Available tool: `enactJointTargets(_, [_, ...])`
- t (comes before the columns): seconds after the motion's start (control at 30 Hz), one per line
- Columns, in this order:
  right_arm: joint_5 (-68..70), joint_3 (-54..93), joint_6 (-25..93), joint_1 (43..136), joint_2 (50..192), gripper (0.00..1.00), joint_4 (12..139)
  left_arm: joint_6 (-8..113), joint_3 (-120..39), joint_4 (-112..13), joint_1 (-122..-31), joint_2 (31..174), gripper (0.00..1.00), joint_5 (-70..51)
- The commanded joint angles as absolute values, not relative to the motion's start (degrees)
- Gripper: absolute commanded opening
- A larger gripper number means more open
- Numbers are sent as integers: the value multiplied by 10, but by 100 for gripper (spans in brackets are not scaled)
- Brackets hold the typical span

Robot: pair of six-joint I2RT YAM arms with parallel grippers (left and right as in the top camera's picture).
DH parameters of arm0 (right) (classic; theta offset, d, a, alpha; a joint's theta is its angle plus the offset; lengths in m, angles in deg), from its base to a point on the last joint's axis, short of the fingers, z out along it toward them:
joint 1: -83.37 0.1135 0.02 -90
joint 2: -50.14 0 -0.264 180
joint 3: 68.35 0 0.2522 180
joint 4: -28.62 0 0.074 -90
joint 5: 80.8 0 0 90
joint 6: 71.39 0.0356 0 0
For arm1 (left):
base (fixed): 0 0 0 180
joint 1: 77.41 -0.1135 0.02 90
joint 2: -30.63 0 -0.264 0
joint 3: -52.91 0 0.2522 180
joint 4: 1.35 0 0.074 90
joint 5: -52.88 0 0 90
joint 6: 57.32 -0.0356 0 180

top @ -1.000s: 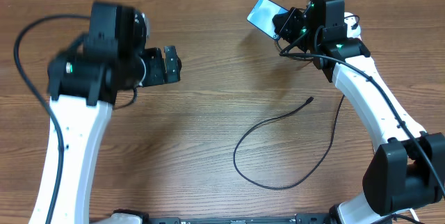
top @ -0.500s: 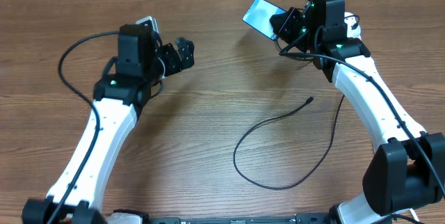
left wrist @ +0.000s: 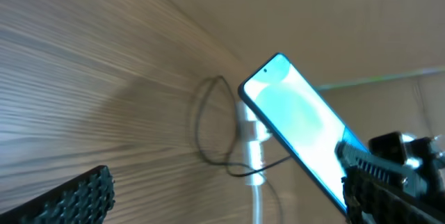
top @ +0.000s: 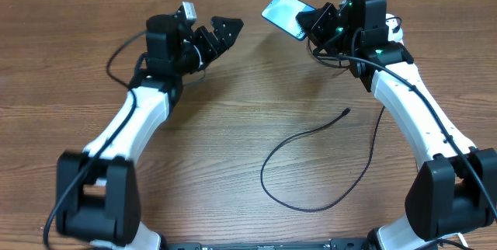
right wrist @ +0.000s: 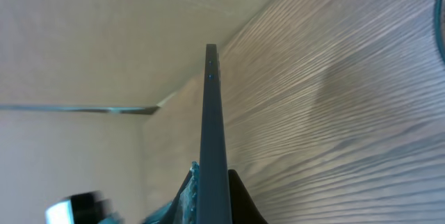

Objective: Plug charger to phone and switch on socket
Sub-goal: 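Move the left gripper to the phone held by the right gripper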

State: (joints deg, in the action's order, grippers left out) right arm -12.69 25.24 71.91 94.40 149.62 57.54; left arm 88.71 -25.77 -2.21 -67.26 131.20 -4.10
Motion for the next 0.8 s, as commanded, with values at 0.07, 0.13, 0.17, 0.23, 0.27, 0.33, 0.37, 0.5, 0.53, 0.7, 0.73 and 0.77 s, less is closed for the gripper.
enactJointTargets(0.07, [-140,269,821,947,1483,4,565,1043,-260,137,-668,1353,99,56])
enactJointTargets(0.13, [-141,269,842,947,1483,4,565,1074,-260,188,-668,1356,100,57])
enactJointTargets(0.17, [-141,269,858,947,1483,4,565,1085,-260,198,-668,1356,99,52])
enactJointTargets(0.23, [-141,269,879,952,1483,4,561,1123,-260,200,-668,1356,100,41])
enactJointTargets(0.27, [-141,269,883,956,1483,4,556,1138,-260,195,-668,1356,100,37])
enactJointTargets(0.33, [-140,269,888,967,1483,4,538,1160,-260,183,-668,1356,100,33])
enactJointTargets(0.37, [-140,269,890,974,1483,4,528,1169,-260,181,-667,1356,100,34])
enactJointTargets(0.5, [-114,269,894,1000,1483,4,504,1219,-260,180,-663,1356,100,30])
enactJointTargets(0.53, [-102,269,900,1006,1483,4,504,1236,-260,180,-662,1356,100,27])
enactJointTargets(0.7, [-86,269,928,1023,1483,4,500,1295,-260,184,-662,1356,96,15])
enactJointTargets(0.73, [-84,269,931,1025,1483,4,497,1303,-260,184,-662,1356,94,15])
enactJointTargets(0.77, [-83,269,935,1027,1483,4,496,1310,-260,184,-661,1356,93,15])
